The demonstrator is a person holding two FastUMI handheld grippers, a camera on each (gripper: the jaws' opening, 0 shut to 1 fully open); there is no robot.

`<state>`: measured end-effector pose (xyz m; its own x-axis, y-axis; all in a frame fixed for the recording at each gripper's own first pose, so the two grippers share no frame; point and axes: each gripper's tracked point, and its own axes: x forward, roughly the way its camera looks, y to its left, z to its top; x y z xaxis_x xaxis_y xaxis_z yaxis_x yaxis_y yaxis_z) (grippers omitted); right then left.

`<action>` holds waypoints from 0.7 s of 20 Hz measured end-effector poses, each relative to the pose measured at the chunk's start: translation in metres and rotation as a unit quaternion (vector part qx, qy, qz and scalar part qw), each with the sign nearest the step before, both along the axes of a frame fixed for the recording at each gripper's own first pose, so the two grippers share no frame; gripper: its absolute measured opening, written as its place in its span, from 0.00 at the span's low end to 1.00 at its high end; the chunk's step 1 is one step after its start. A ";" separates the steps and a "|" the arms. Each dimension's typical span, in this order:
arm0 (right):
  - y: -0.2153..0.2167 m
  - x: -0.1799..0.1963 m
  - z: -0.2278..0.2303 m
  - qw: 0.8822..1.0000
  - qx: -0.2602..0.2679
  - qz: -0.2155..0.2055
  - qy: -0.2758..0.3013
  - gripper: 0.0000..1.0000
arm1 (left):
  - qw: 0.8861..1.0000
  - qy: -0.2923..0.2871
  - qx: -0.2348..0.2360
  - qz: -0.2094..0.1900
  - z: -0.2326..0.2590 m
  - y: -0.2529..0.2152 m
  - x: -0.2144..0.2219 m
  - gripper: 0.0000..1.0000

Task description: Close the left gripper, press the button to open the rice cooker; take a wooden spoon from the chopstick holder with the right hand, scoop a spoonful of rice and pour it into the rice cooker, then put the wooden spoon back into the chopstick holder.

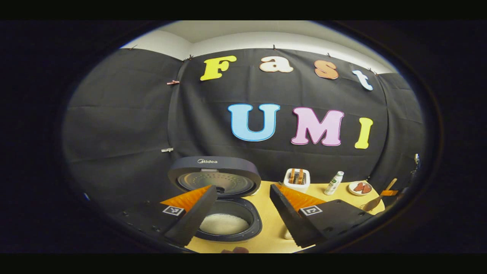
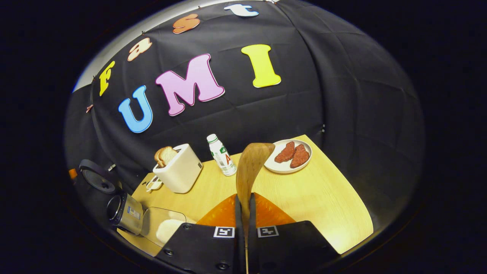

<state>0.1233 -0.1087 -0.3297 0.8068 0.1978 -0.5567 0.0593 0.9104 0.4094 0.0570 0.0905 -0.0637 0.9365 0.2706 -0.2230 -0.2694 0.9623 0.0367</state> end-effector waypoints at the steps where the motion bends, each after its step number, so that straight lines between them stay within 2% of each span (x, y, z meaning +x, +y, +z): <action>1: 0.001 0.000 -0.007 1.000 0.003 0.003 0.006 0.07 | 1.000 0.002 0.003 0.001 -0.001 -0.003 0.002 0.95; 2: 0.002 -0.001 -0.014 1.000 0.005 0.005 0.011 0.07 | 1.000 0.004 0.006 0.001 0.000 -0.005 0.002 0.98; 6: 0.005 -0.001 -0.035 0.999 0.017 0.006 0.028 0.07 | 1.000 0.009 0.015 -0.003 0.002 -0.017 0.002 0.95; 8: 0.005 0.000 -0.042 0.999 0.026 0.000 0.034 0.07 | 1.000 0.012 0.016 -0.006 0.002 -0.024 0.004 0.98; 9: 0.005 0.000 -0.045 0.999 0.031 -0.005 0.038 0.07 | 1.000 0.014 0.016 -0.008 0.001 -0.026 0.004 0.92; 14: 0.005 -0.007 -0.051 0.997 0.056 -0.028 0.053 0.12 | 1.000 0.016 0.018 -0.015 0.004 -0.030 0.008 0.95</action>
